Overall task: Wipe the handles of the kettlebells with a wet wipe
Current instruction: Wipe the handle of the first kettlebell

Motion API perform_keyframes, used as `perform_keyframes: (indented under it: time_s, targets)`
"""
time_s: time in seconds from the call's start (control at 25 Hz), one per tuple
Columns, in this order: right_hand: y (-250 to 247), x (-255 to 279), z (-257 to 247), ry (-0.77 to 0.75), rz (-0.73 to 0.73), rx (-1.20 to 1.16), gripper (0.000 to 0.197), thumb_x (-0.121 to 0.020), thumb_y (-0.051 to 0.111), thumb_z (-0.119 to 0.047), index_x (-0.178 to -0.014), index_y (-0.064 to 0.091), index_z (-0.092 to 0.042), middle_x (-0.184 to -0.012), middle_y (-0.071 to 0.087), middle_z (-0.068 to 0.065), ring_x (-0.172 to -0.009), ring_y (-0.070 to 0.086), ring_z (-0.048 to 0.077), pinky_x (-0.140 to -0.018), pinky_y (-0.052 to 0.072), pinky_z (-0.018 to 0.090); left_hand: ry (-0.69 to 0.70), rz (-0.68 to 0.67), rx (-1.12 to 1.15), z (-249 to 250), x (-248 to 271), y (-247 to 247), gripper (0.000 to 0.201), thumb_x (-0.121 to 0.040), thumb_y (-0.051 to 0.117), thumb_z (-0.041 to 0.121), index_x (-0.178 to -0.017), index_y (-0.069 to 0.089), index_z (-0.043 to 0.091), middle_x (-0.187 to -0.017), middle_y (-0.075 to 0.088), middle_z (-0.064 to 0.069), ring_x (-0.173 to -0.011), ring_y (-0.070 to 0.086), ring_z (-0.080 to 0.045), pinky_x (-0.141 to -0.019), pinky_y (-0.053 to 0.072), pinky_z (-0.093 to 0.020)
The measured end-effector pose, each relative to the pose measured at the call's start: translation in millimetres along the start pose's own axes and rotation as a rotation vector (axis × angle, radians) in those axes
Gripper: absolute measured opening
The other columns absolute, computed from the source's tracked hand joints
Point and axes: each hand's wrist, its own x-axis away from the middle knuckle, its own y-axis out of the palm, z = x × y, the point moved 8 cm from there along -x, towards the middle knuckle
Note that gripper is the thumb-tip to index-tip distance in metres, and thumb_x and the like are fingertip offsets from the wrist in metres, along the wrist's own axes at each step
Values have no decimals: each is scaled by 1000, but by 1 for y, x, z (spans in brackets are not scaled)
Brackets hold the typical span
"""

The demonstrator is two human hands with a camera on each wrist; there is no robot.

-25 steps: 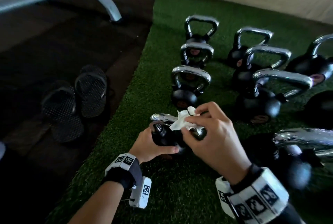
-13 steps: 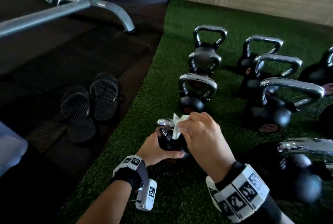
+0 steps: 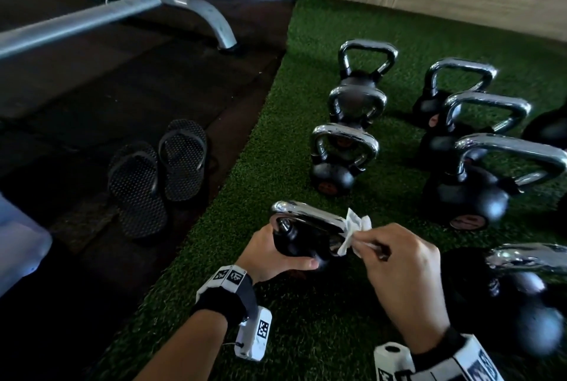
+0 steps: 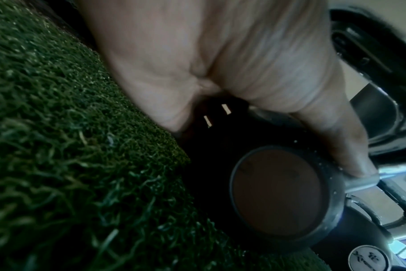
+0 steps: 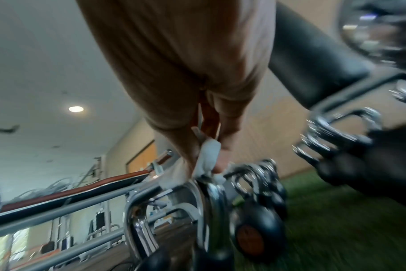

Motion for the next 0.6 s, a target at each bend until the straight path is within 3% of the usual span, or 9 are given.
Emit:
perform_keyframes:
  time_s: [0.08,0.16,0.24,0.28,0.36,0.48,0.6]
  targets:
    - [1,5,5,-16,51,-43,19,-72,86,-1,-83,81,-15,-81,72,-12,-80,65,-6,-72,41,-2,-2,13,8,0,1,-1,71,-54,94,57,-118,65,44,-113,72,24,-110,63,9,-103,52,-33]
    - [5,8,19,35,78,-125,21,-74,86,-7,-85,81,-24,-83,72,-19,-81,67,-9,-72,43,-1,-4,15,16,0,1,-1,73,-54,94,57,-119,64,42,-114,72,21,-112,63,7,-104,51,-35]
    - [15,15,49,198,53,-236,29,-77,85,-12,-84,79,-39,-82,75,-23,-79,69,-8,-72,50,7,-8,12,7,0,1,-1,74,-53,93,59,-119,65,40,-114,73,20,-113,64,5,-104,51,-37]
    - [22,20,64,293,21,-310,32,-79,83,-11,-84,78,-43,-84,76,-22,-79,72,-4,-74,56,16,-15,15,-6,0,1,-1,74,-52,93,60,-118,66,39,-113,73,21,-111,64,6,-103,52,-37]
    - [34,29,86,394,-17,-424,33,-84,79,-10,-91,79,-42,-87,78,-17,-82,75,4,-77,61,31,-25,32,-34,0,1,-2,75,-49,92,64,-116,68,39,-110,74,21,-108,65,7,-100,54,-36]
    - [47,40,100,460,14,-521,25,-82,82,-17,-95,80,-39,-91,79,-12,-87,76,9,-74,61,24,-25,31,-40,-2,1,-2,79,-48,91,67,-117,68,38,-110,74,22,-108,65,8,-99,55,-35]
    - [76,55,107,666,-27,-837,35,-62,90,-32,-95,82,-28,-93,80,3,-91,77,18,-75,60,22,-17,40,-61,1,1,-4,84,-46,91,70,-119,67,35,-113,73,21,-111,64,7,-102,53,-35]
